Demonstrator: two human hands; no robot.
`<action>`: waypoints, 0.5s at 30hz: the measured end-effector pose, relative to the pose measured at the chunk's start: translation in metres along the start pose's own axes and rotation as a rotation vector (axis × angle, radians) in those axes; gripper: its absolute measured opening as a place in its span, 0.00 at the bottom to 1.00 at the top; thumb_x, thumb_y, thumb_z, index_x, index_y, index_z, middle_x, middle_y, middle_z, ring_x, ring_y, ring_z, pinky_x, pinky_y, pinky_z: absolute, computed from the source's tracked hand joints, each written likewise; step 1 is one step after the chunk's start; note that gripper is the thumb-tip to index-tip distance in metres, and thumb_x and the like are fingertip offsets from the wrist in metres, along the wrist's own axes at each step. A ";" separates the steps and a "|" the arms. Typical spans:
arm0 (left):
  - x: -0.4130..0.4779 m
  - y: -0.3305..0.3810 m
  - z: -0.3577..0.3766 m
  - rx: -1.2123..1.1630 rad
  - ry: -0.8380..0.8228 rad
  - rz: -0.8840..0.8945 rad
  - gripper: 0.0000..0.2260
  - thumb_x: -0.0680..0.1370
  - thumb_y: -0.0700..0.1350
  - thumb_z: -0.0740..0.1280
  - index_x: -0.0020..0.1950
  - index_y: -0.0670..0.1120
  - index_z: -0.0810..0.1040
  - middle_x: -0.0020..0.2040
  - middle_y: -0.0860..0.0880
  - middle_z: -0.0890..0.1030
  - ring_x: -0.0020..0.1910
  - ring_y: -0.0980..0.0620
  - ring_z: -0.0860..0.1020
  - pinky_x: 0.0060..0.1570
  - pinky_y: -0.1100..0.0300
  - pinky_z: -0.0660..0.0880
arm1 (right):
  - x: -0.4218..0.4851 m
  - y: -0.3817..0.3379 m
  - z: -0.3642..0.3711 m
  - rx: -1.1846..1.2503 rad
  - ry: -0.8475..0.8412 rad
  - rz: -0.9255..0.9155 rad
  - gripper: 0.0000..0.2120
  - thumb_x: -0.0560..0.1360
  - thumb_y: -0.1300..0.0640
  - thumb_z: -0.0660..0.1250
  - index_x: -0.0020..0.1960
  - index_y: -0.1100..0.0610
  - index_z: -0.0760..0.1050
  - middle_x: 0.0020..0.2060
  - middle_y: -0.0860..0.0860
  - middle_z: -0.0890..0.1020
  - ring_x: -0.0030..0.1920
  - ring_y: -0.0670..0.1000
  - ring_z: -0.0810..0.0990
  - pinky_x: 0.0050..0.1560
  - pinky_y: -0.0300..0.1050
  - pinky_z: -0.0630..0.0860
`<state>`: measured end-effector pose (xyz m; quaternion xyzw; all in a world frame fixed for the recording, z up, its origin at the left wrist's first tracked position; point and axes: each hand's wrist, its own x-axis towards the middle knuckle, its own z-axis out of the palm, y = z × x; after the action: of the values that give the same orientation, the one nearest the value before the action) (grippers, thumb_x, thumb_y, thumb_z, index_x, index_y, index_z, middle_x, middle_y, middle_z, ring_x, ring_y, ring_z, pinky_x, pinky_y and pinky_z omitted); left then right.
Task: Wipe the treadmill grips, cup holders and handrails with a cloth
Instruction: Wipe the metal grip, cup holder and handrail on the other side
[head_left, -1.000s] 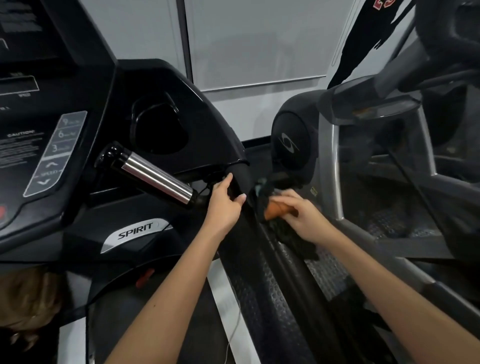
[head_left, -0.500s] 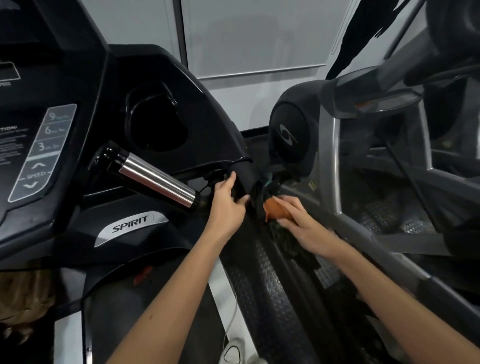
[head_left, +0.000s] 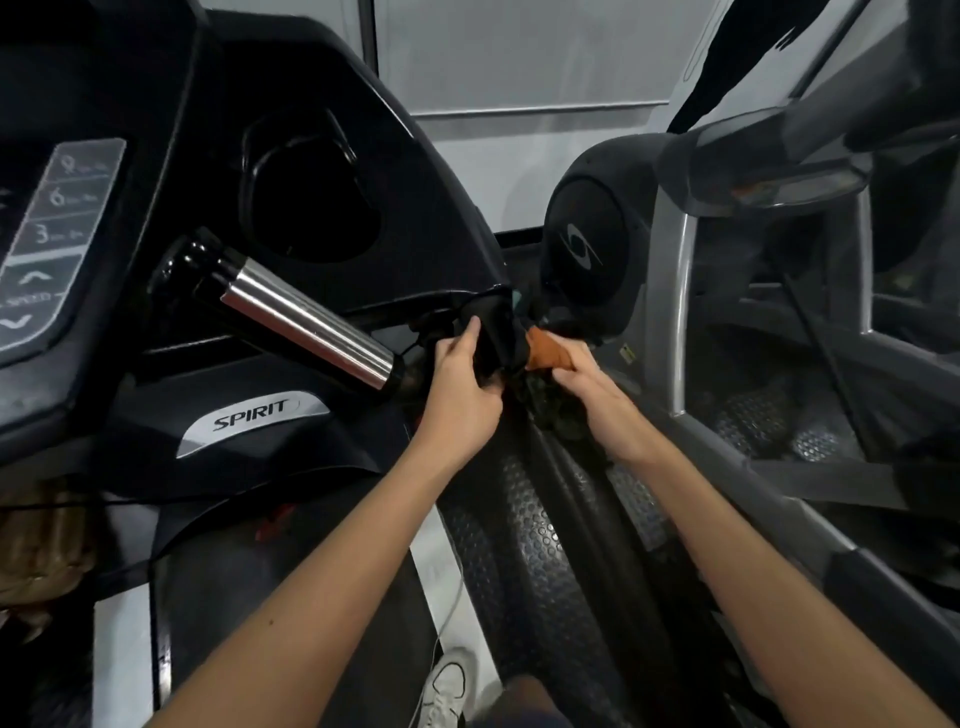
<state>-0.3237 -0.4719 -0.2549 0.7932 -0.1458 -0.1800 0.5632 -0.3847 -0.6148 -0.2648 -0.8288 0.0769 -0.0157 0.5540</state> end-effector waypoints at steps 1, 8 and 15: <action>0.000 0.001 0.001 -0.006 0.004 -0.001 0.28 0.78 0.36 0.62 0.76 0.45 0.56 0.67 0.47 0.63 0.64 0.56 0.66 0.63 0.72 0.60 | -0.013 0.003 -0.002 0.014 -0.003 0.005 0.17 0.77 0.55 0.53 0.64 0.41 0.64 0.63 0.47 0.68 0.67 0.42 0.64 0.69 0.34 0.56; 0.001 0.000 0.002 0.040 0.004 -0.002 0.28 0.77 0.31 0.61 0.75 0.42 0.57 0.62 0.47 0.64 0.64 0.53 0.67 0.65 0.70 0.58 | 0.002 0.003 -0.007 -0.220 -0.010 -0.059 0.19 0.79 0.67 0.56 0.70 0.62 0.63 0.64 0.56 0.65 0.67 0.46 0.63 0.68 0.30 0.54; 0.000 0.001 0.002 0.007 0.024 0.042 0.24 0.77 0.34 0.64 0.72 0.41 0.64 0.62 0.46 0.66 0.65 0.51 0.69 0.68 0.64 0.61 | 0.039 -0.012 0.001 -0.091 0.127 -0.139 0.19 0.76 0.71 0.58 0.63 0.56 0.71 0.56 0.53 0.70 0.55 0.38 0.71 0.55 0.22 0.63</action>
<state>-0.3243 -0.4737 -0.2543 0.7940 -0.1560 -0.1581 0.5658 -0.3451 -0.6152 -0.2567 -0.8537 0.0548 -0.1032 0.5074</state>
